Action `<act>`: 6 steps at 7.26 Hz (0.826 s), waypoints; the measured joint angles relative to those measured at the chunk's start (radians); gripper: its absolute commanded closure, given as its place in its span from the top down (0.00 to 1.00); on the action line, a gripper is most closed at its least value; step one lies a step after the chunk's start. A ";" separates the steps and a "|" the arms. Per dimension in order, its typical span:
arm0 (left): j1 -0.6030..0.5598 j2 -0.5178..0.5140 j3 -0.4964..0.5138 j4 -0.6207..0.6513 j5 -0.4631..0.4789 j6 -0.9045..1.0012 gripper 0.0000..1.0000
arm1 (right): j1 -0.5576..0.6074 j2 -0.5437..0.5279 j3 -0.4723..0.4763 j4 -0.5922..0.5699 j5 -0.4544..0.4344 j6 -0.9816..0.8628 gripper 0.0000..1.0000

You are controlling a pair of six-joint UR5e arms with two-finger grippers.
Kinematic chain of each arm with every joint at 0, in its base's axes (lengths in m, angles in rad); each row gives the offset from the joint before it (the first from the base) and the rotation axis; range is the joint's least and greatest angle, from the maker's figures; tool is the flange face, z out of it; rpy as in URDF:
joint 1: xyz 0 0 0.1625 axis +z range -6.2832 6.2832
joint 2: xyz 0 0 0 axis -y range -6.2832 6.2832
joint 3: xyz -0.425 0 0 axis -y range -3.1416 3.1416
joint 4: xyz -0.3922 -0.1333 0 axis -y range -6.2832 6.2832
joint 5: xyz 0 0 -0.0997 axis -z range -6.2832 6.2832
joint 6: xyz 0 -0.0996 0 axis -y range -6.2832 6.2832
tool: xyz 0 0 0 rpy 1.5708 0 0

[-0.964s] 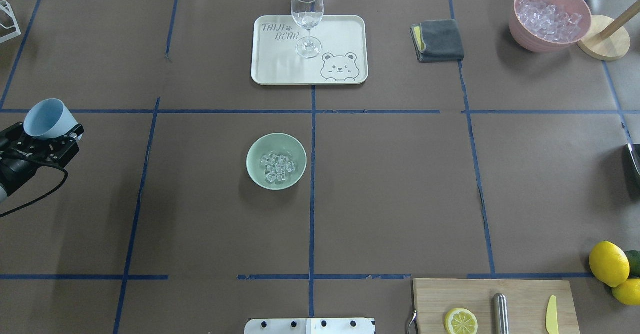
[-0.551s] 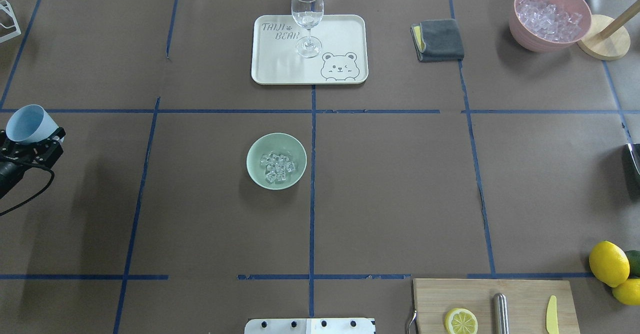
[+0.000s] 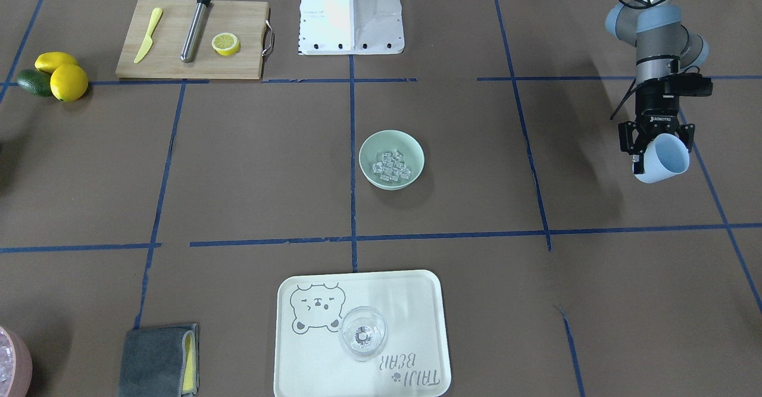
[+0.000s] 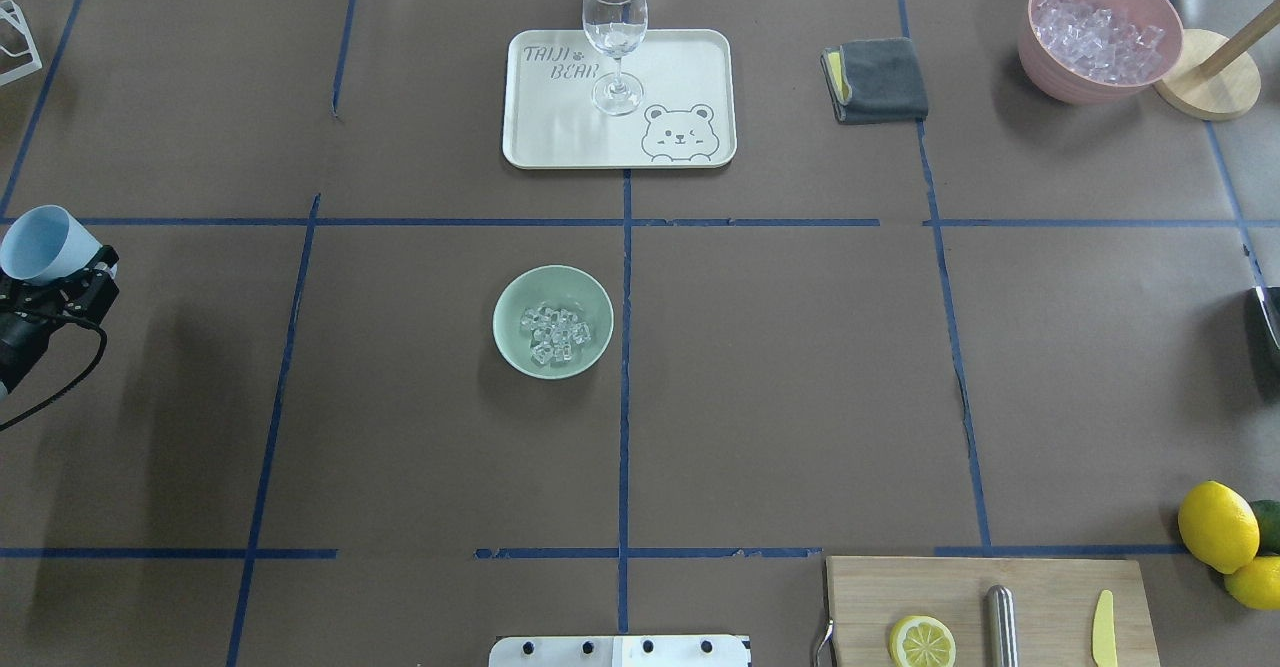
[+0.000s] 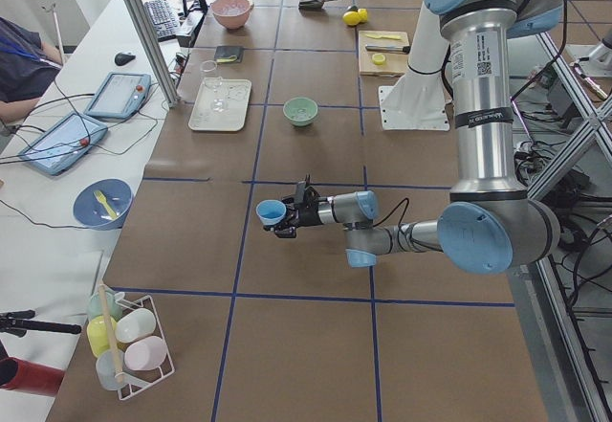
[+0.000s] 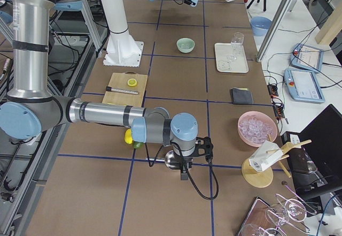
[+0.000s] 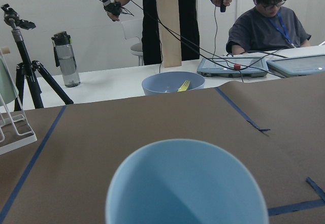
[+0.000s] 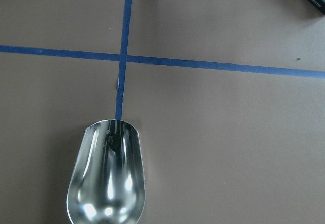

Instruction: Pour ice into bowl

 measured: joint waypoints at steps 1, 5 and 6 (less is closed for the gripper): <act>0.006 -0.002 0.002 0.022 0.002 -0.008 0.00 | 0.000 0.000 0.000 0.000 0.000 0.001 1.00; 0.101 -0.005 0.018 0.036 0.083 -0.092 0.00 | -0.001 0.000 0.000 -0.001 0.000 0.006 1.00; 0.120 -0.006 0.023 0.037 0.100 -0.112 0.00 | -0.001 0.001 -0.001 0.000 0.000 0.008 1.00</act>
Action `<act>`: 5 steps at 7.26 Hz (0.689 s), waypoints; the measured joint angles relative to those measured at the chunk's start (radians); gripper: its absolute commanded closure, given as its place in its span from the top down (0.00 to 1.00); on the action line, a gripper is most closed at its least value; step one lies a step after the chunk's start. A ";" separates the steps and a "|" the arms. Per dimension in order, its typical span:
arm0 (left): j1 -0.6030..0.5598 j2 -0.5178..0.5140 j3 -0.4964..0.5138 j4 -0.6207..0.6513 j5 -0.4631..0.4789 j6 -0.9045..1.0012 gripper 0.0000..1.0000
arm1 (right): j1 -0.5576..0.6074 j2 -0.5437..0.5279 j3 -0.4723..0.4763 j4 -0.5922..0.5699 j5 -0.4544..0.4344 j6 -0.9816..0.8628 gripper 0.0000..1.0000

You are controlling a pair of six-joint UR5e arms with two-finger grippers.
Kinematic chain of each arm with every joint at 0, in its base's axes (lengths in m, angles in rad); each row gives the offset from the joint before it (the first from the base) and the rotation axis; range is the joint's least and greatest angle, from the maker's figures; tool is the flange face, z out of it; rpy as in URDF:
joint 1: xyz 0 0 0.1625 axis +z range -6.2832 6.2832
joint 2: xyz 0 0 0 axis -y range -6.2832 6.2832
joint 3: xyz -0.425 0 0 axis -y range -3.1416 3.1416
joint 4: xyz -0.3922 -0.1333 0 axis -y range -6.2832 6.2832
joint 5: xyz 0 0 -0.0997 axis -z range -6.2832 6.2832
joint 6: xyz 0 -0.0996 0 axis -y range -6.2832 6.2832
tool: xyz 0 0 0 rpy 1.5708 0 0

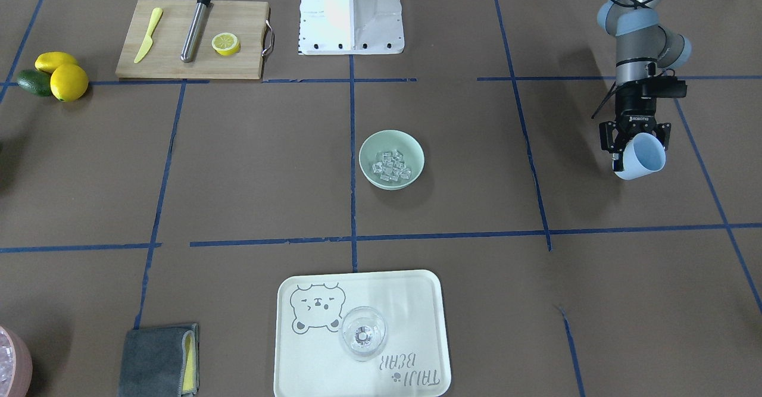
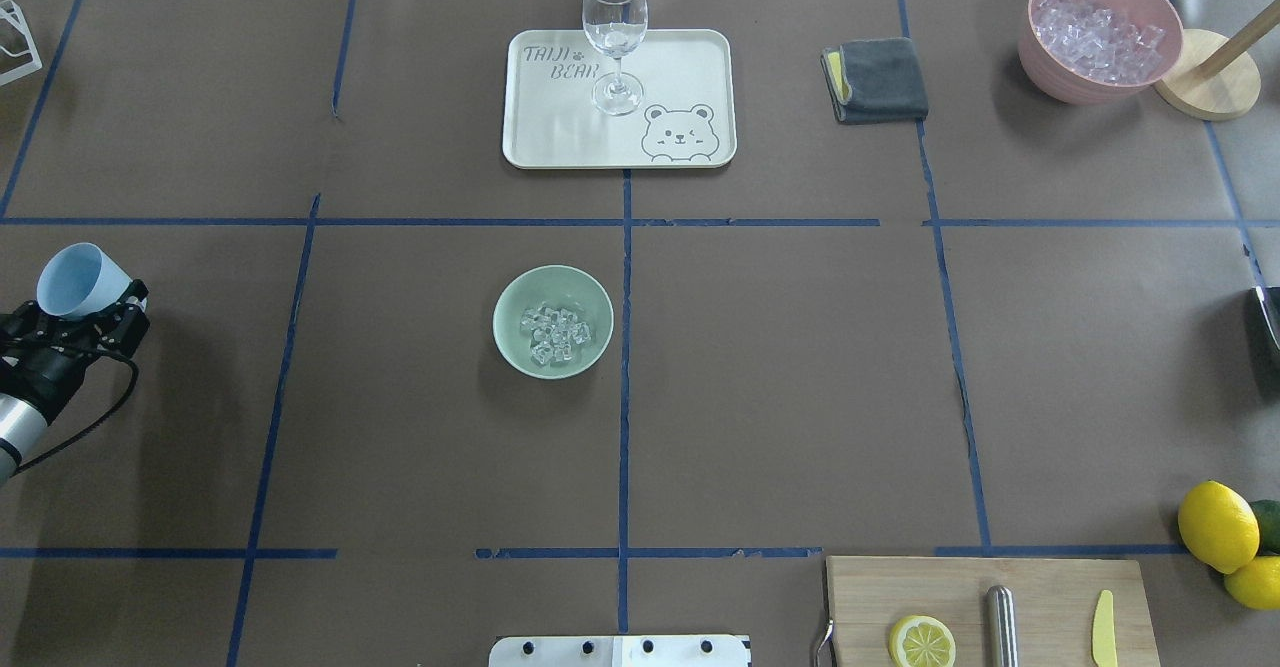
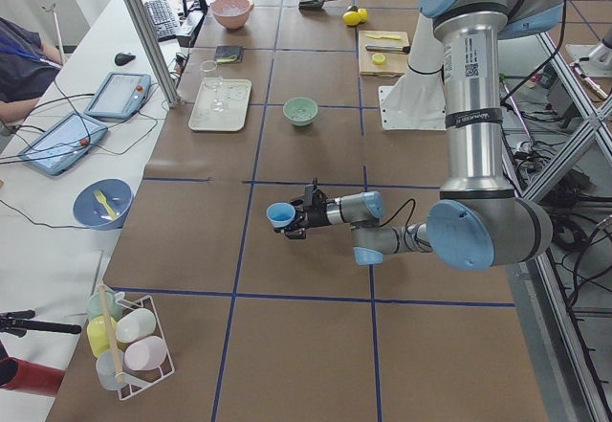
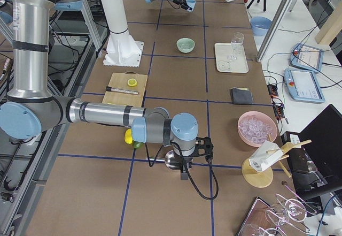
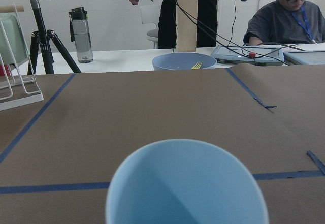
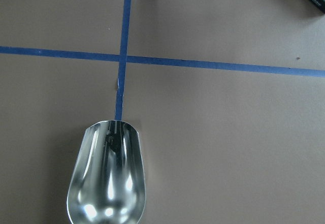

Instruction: Pour ice into bowl

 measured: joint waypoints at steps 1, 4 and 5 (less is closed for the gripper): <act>0.017 -0.001 0.009 0.000 0.017 -0.011 0.00 | 0.000 0.000 0.000 -0.001 0.000 0.001 1.00; 0.056 -0.002 0.037 -0.001 0.057 -0.017 0.15 | 0.000 0.000 -0.001 0.000 0.000 0.003 1.00; 0.064 -0.002 0.041 -0.001 0.064 -0.017 0.52 | 0.000 0.000 -0.001 0.000 0.000 0.003 1.00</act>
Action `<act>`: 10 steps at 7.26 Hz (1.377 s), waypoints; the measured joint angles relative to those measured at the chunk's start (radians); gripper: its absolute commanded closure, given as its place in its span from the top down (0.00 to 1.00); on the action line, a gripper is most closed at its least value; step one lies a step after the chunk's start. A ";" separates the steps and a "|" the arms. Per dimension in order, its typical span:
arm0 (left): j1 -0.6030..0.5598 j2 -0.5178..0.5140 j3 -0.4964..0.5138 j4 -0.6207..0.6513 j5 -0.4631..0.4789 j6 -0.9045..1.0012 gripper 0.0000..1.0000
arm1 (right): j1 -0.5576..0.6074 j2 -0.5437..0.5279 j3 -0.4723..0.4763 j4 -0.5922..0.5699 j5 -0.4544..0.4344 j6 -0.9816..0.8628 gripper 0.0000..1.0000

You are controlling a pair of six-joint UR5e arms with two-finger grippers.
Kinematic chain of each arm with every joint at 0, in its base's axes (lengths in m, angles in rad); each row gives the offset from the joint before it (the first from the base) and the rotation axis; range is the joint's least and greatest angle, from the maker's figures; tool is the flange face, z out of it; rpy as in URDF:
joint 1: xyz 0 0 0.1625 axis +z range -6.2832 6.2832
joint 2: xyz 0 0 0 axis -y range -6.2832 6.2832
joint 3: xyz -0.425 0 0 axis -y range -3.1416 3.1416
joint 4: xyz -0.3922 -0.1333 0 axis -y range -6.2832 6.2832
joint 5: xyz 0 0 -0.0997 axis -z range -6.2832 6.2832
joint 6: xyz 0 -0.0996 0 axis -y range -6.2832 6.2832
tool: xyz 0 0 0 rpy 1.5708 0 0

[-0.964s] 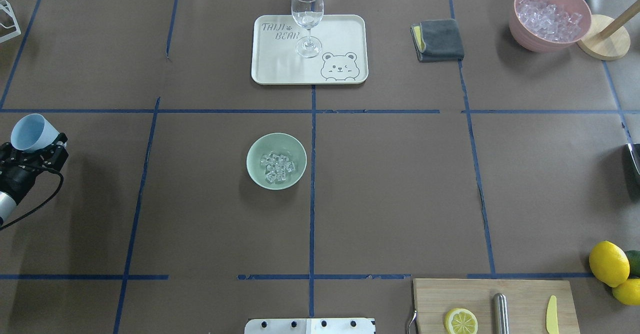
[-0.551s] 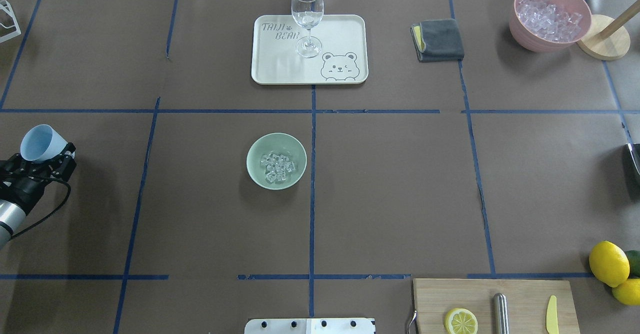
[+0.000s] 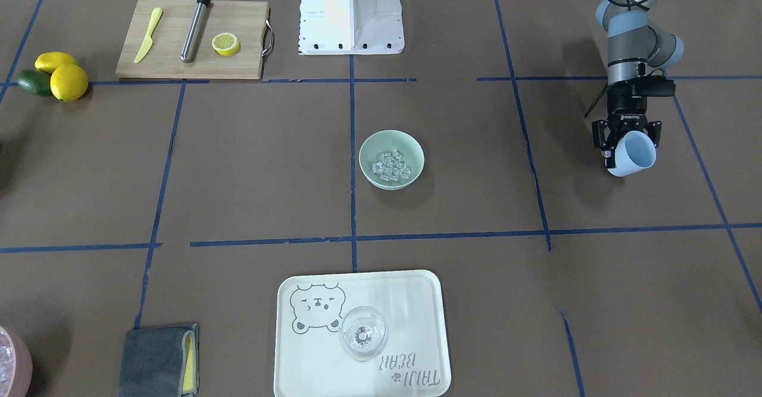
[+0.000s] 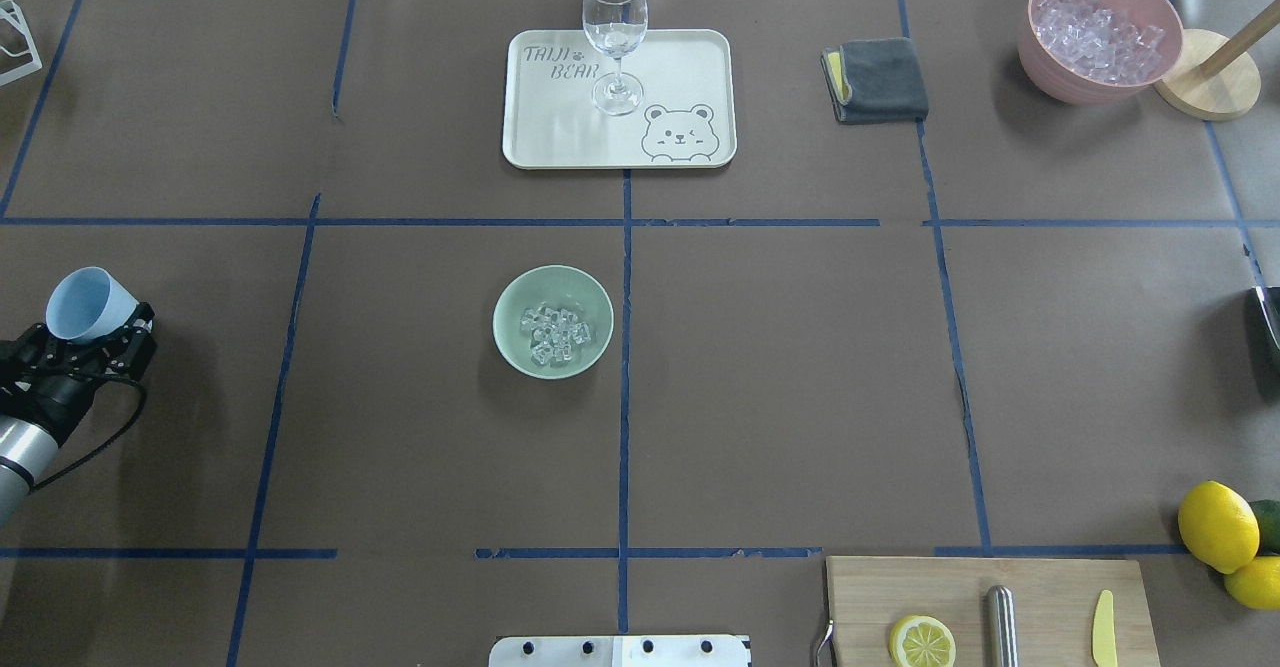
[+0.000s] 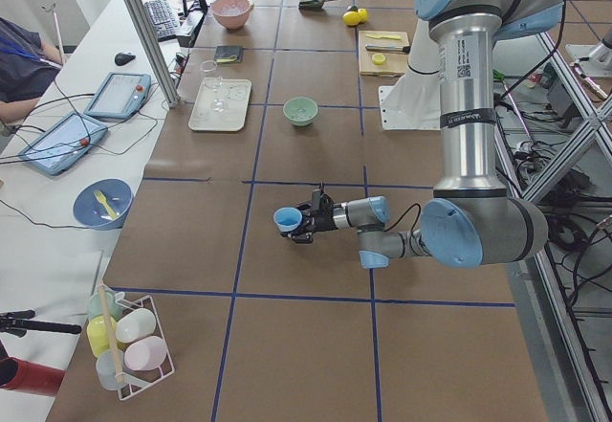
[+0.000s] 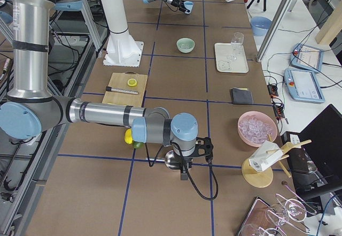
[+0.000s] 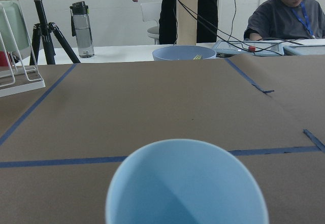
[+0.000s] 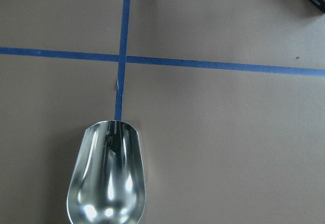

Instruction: Pour ice into bowl

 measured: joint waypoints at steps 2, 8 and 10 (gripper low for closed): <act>0.008 -0.001 0.000 -0.003 -0.001 0.004 1.00 | 0.000 0.001 -0.001 -0.001 0.000 -0.001 1.00; 0.008 0.006 -0.040 -0.044 0.000 0.016 1.00 | 0.000 0.006 -0.001 -0.001 0.000 0.003 1.00; 0.000 0.021 -0.057 -0.123 0.004 0.043 1.00 | 0.000 0.009 -0.002 -0.001 0.000 0.005 1.00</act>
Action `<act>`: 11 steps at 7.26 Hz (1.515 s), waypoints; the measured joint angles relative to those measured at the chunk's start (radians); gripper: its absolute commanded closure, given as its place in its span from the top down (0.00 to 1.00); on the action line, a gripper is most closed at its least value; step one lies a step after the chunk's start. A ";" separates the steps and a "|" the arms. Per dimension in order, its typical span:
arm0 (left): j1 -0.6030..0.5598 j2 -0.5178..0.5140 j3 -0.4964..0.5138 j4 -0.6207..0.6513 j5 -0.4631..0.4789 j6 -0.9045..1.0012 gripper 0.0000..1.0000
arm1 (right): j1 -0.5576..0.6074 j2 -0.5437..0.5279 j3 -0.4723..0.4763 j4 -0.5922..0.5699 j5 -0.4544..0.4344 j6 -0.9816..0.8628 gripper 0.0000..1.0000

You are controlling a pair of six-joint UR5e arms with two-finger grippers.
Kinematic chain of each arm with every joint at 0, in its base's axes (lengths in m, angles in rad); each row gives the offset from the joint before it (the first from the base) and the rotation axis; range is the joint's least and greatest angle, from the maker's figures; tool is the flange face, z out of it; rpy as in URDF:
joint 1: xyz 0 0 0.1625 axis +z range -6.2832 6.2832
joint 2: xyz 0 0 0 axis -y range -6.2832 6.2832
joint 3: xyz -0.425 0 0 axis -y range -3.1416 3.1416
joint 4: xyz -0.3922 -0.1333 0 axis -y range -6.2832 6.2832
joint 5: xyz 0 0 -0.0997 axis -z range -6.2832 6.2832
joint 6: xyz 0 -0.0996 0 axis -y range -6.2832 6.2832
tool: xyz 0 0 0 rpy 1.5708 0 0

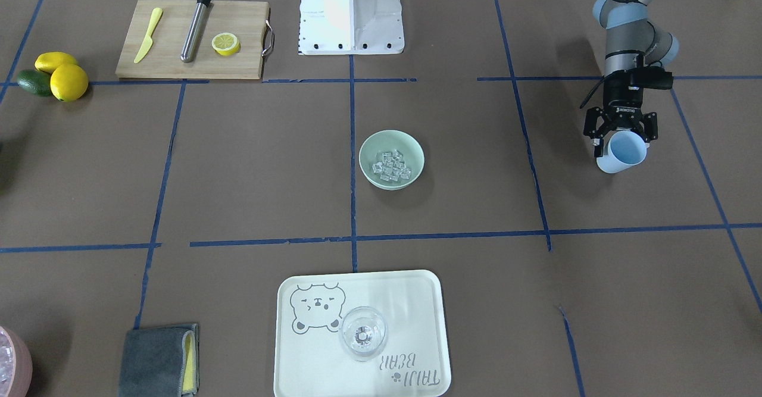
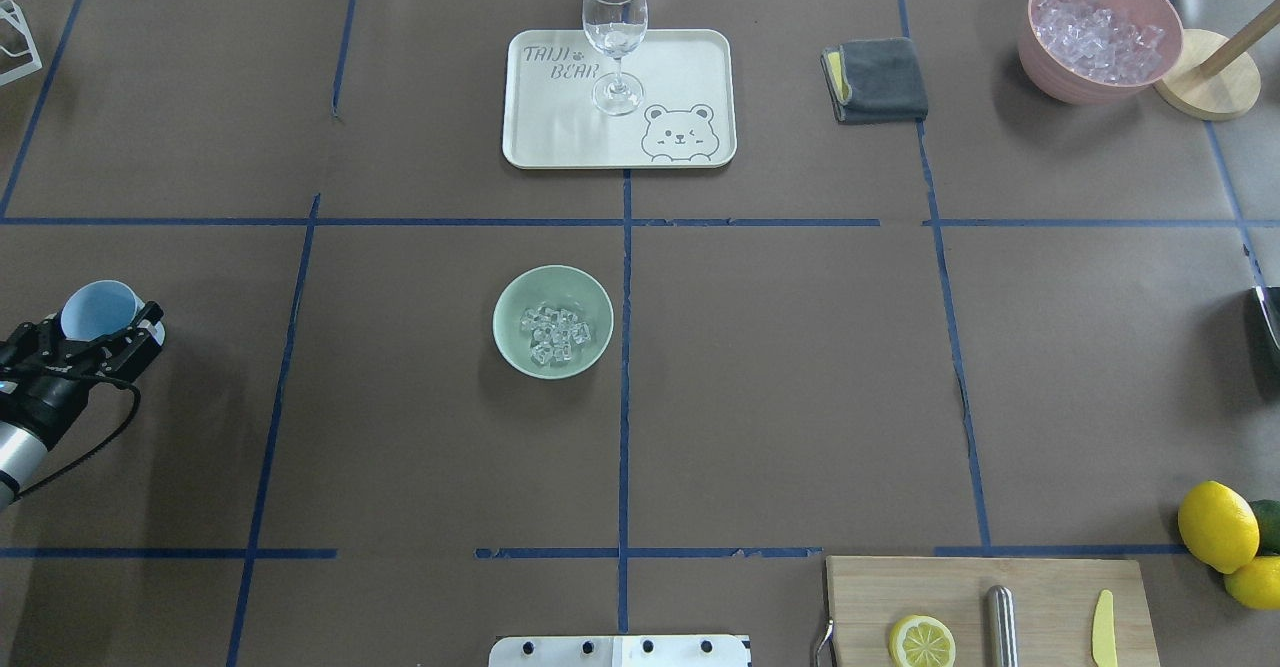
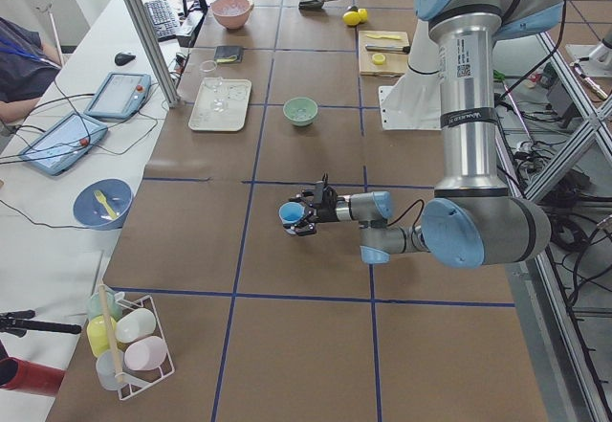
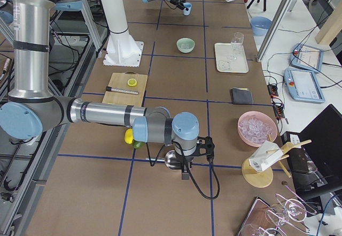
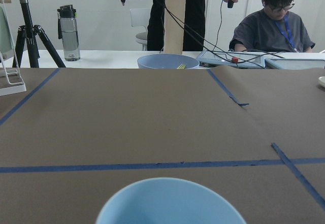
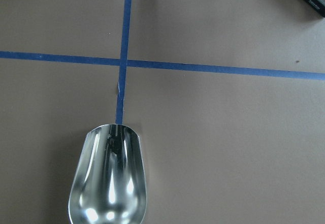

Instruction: Pour ice into bowl

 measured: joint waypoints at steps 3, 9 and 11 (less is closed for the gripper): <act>-0.087 0.007 -0.024 -0.129 -0.028 0.180 1.00 | 0.000 0.005 0.000 0.000 0.001 0.000 1.00; -0.598 -0.015 -0.204 0.184 -0.742 0.623 1.00 | 0.000 0.017 0.002 -0.001 0.011 0.003 1.00; -0.789 -0.055 -0.251 0.435 -0.952 0.811 1.00 | 0.000 0.033 0.004 -0.001 0.015 0.004 1.00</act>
